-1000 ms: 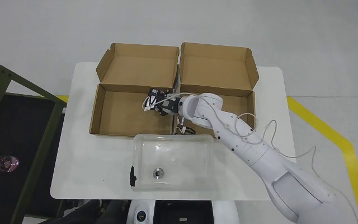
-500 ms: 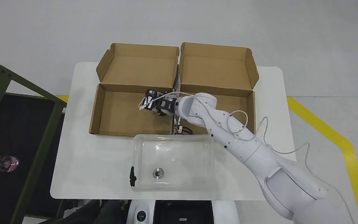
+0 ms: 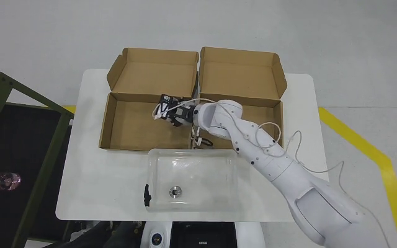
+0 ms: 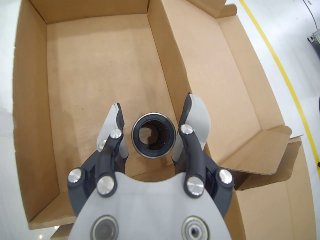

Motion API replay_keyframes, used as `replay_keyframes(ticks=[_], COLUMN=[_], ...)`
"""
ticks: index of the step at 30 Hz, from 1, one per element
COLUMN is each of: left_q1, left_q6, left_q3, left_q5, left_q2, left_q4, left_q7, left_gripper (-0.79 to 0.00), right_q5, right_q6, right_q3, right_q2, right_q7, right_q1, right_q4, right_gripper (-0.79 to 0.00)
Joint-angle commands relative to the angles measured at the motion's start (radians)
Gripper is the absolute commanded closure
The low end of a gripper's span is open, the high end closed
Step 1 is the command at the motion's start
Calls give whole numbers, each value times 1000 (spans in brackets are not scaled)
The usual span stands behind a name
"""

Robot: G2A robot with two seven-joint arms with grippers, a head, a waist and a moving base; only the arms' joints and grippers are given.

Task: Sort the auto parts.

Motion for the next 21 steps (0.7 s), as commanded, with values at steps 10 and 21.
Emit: replay_keyframes(ticks=[10, 21], left_q1=[0, 0], left_q6=[0, 0], left_q3=[0, 0], left_q5=[0, 0], left_q2=[0, 0], left_q4=[0, 0], left_q7=[0, 0], left_gripper=[-785, -785], right_q5=[-1, -18], right_q6=[-108, -267], right_q3=[164, 262], right_q2=[71, 135], right_q7=[33, 102], right_q1=[-171, -410], right_q4=[-313, -608], right_gripper=[-413, -431])
